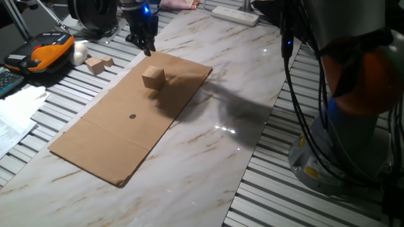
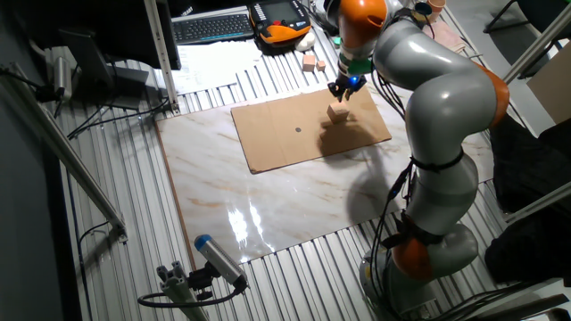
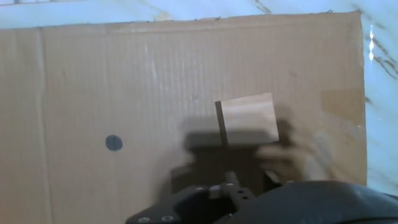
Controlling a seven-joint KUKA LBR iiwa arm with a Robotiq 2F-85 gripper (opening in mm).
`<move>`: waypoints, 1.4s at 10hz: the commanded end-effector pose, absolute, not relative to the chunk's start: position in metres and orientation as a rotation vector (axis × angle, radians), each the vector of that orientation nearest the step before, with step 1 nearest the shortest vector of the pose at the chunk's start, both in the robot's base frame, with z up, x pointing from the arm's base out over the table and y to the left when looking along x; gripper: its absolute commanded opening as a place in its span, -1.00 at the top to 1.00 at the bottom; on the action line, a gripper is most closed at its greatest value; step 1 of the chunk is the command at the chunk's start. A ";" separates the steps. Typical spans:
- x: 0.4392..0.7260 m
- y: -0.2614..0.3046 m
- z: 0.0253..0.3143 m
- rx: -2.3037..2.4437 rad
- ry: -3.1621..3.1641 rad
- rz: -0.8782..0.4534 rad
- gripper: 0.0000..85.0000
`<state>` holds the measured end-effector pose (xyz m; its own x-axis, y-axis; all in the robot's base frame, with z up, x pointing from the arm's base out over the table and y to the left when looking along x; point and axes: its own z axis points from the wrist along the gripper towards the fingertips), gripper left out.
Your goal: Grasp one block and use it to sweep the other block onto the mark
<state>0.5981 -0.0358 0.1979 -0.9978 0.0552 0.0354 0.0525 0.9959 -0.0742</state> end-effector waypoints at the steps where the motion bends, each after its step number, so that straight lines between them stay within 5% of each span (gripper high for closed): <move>1: 0.599 -0.038 0.193 -0.081 -3.107 0.111 -0.20; 4: 0.604 -0.047 0.172 -0.055 -3.108 0.099 -0.20; 5: 0.605 -0.050 0.165 -0.053 -3.119 0.085 -0.60; 14: 0.614 -0.064 0.120 -0.009 -3.168 0.032 -0.60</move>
<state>0.6145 -0.0639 0.1203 -0.9997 0.0028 -0.0241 0.0032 0.9998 -0.0200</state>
